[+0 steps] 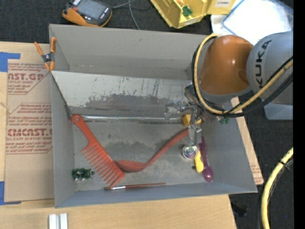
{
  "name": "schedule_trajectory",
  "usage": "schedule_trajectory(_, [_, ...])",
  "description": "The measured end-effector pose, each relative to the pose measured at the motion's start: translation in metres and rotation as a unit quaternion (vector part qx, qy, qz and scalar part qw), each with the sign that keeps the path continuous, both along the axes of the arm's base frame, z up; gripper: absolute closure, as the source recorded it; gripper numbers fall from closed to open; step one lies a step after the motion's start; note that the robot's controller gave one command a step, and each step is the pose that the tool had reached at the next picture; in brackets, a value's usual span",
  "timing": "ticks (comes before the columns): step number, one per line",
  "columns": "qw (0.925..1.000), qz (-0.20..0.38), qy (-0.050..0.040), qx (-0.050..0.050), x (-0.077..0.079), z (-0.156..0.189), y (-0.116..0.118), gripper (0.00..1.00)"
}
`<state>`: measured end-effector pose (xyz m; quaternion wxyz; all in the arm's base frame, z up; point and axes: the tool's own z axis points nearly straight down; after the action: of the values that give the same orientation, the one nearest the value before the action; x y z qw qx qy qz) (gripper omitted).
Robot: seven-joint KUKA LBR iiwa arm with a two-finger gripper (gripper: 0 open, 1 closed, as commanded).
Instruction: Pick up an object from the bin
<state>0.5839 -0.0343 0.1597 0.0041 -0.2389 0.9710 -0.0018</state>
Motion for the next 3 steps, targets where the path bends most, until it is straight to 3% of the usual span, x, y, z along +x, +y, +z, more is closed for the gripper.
schedule_trajectory(1, [0.9997,0.023,0.0029,0.002,-0.005,-0.06,0.017,0.0])
schedule_trajectory(2, [0.9934,0.114,-0.0076,-0.001,0.009,-0.09,0.007,0.0])
schedule_trajectory(3, [0.9769,0.214,0.0004,0.0,0.008,-0.089,0.01,1.0])
